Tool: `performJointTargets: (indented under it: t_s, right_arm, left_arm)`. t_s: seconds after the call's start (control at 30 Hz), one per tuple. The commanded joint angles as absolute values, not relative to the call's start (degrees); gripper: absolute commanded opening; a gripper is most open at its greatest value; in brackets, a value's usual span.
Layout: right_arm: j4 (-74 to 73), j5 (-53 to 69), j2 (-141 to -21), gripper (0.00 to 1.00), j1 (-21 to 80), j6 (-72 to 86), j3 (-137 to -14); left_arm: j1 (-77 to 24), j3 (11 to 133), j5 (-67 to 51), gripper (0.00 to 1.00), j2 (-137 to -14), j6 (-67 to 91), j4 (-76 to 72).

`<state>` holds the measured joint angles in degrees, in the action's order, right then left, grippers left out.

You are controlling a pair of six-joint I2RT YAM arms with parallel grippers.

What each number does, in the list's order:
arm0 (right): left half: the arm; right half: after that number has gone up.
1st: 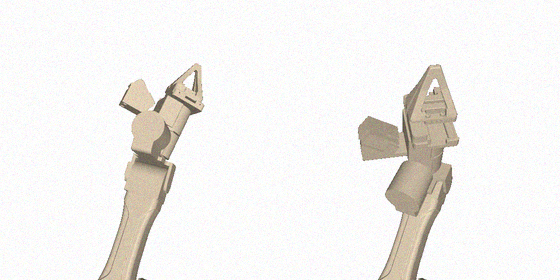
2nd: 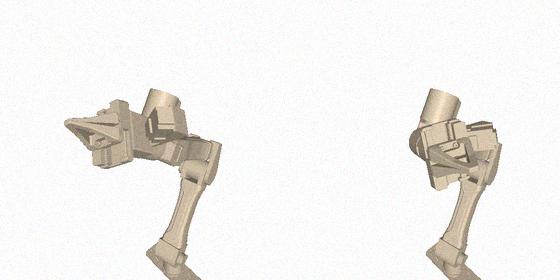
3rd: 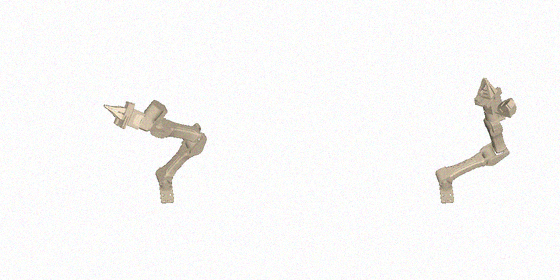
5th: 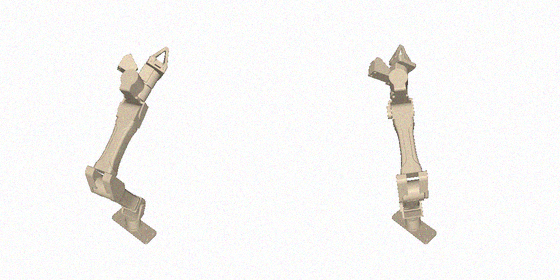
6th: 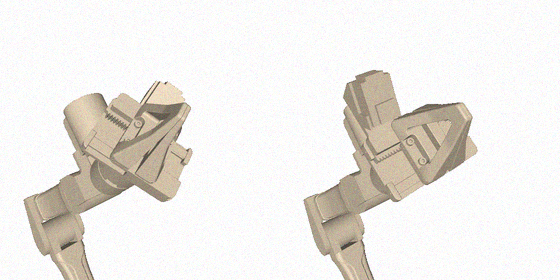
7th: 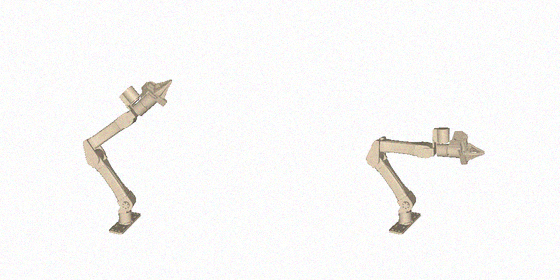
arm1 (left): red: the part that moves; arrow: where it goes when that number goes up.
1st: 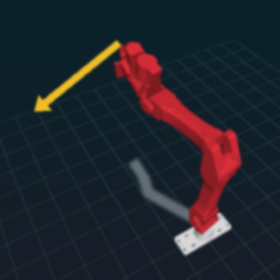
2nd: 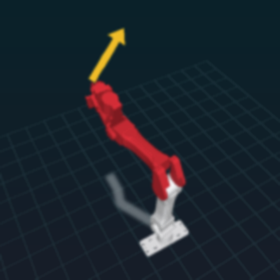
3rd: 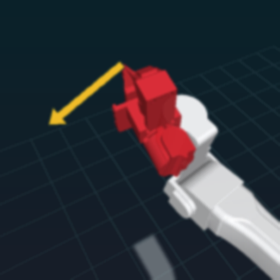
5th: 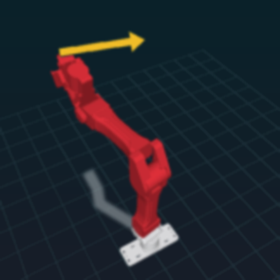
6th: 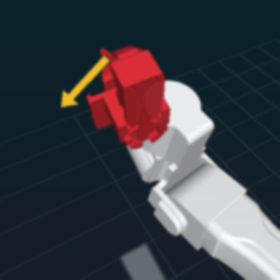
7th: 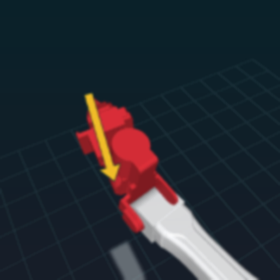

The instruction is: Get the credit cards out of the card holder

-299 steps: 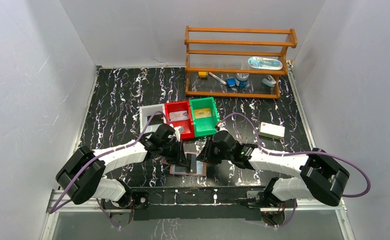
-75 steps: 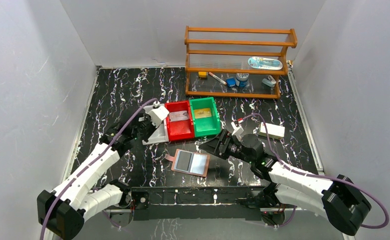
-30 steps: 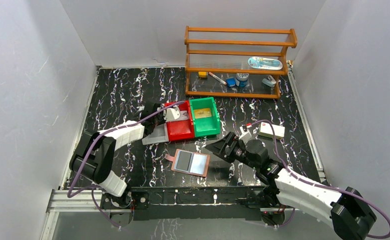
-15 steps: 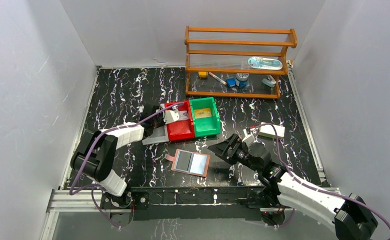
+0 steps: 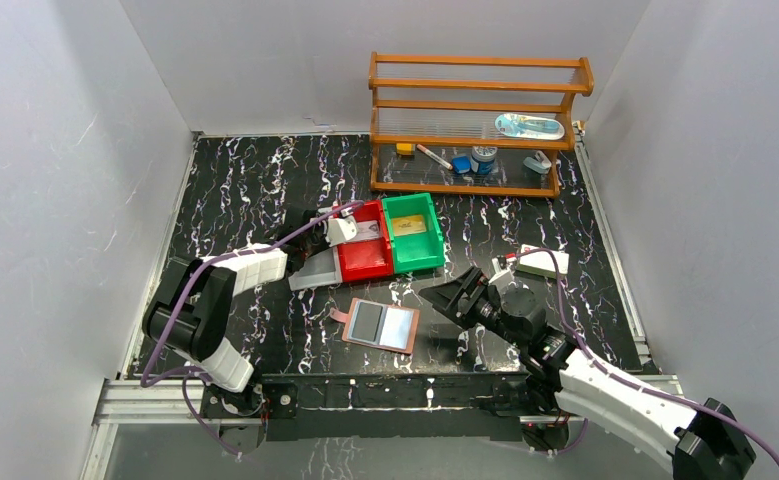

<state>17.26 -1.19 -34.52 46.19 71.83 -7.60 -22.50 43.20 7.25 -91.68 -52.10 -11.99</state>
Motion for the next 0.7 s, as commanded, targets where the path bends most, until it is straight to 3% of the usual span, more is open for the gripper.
performJointTargets:
  t_s: [0.0, 0.67]
  right_arm:
    - [18.3, -2.5, -34.3, 0.93, 46.1, 72.4, -7.1]
    - [18.1, -1.2, -35.8, 0.94, 46.0, 72.4, -8.1]
  left_arm:
    - [-22.4, 42.8, 2.9, 0.35, -89.8, -50.5, -10.1]
    - [-22.1, 44.1, 1.3, 0.49, -87.2, -45.7, -10.3]
